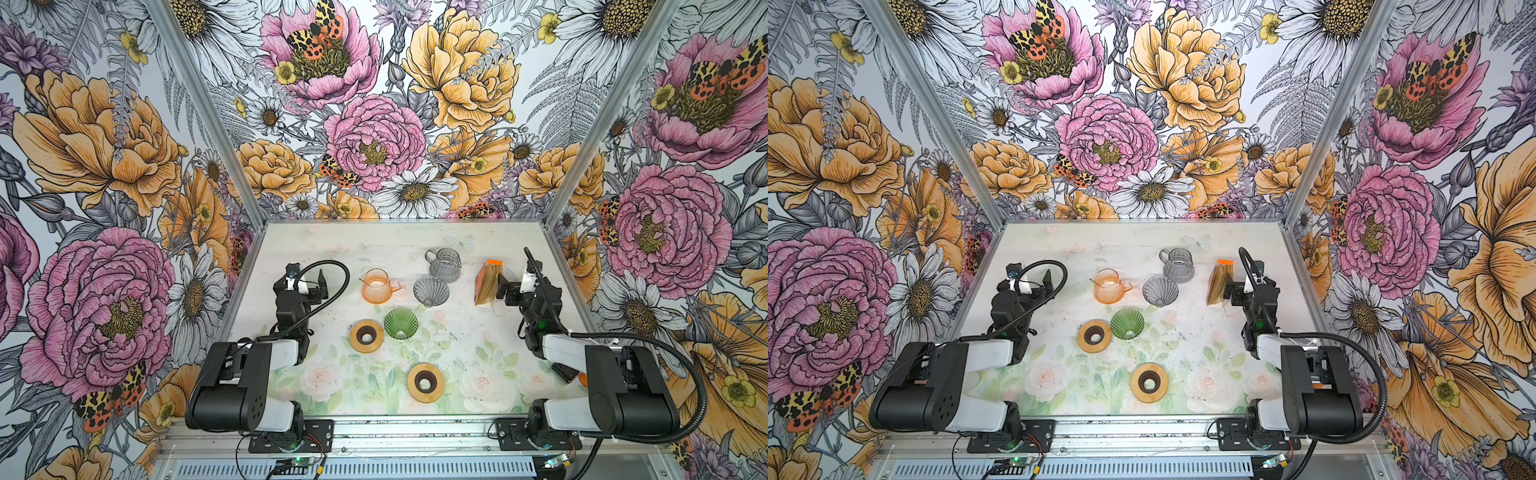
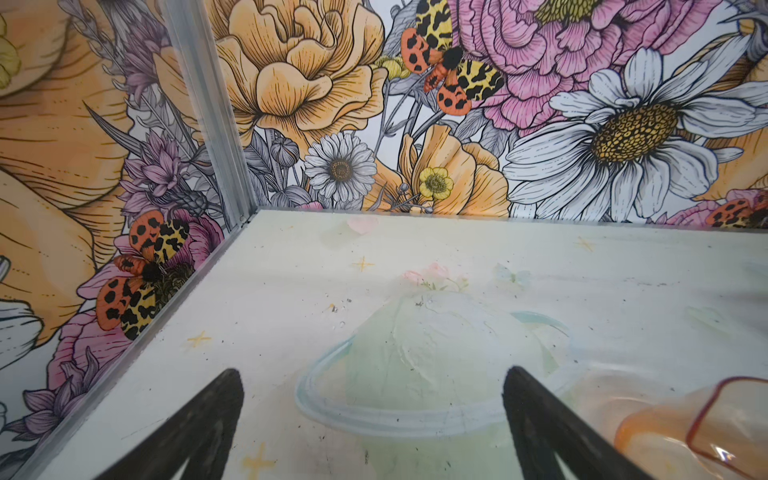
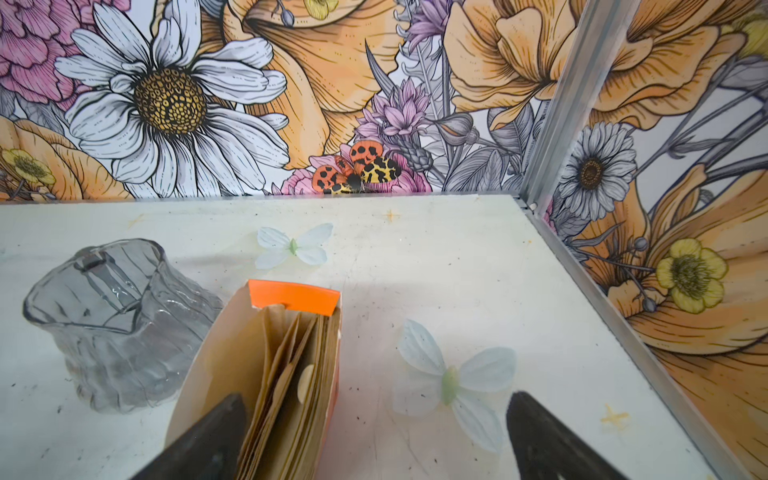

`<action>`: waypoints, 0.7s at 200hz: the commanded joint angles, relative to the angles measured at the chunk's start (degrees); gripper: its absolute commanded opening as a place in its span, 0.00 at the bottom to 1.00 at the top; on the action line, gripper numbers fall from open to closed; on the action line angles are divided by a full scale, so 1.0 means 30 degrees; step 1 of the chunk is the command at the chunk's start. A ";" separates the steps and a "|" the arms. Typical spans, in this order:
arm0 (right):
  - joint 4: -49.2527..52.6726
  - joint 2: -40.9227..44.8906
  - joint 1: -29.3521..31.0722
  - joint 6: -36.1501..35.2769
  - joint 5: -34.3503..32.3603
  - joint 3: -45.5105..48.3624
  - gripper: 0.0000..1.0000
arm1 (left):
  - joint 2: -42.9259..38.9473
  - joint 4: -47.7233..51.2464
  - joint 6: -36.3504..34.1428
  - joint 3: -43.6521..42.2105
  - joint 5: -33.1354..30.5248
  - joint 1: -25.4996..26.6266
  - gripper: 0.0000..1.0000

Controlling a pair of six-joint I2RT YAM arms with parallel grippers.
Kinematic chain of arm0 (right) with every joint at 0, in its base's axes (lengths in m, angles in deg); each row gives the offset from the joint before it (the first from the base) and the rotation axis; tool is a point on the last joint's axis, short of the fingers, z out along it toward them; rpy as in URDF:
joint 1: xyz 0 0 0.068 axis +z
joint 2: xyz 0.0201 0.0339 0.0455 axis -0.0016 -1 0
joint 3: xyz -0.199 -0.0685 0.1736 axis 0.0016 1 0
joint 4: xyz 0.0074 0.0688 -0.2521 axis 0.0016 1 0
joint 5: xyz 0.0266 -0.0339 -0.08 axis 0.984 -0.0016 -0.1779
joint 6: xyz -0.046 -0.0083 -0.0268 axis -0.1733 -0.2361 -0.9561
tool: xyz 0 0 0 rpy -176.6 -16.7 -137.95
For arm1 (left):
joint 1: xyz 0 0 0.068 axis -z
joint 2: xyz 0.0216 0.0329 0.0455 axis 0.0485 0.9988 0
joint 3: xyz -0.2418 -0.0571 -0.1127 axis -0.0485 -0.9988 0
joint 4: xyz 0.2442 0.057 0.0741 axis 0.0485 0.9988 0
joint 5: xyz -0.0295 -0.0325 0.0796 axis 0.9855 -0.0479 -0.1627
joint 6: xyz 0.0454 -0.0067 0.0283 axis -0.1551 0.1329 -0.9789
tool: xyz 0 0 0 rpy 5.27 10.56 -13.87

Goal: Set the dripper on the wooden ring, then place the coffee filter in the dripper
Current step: 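Reach the right gripper to the clear ribbed glass pitcher while the left arm moves forward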

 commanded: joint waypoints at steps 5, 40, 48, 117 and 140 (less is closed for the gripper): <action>0.2355 0.1496 0.0363 0.0491 -0.0912 -0.0602 0.99 | -0.1912 0.3129 -0.0545 0.0702 -0.2232 0.0912 0.99; 0.6779 0.3457 0.1132 0.1567 -0.1806 -0.1943 1.00 | -0.4432 0.8633 0.0469 0.2817 -0.3630 0.2606 0.99; 0.8089 0.3853 0.1455 0.1950 -0.1998 -0.2422 0.99 | -0.4910 1.0088 0.0936 0.3380 -0.3839 0.3128 0.99; 1.4812 0.5426 0.4658 0.6246 -0.0522 -0.4340 1.00 | -0.6626 1.9710 0.6903 0.7149 -0.0923 0.6814 0.99; 1.5348 0.4986 0.5427 0.6313 0.0593 -0.4751 0.99 | -0.6076 2.0934 0.7092 0.7985 0.2591 0.7149 0.99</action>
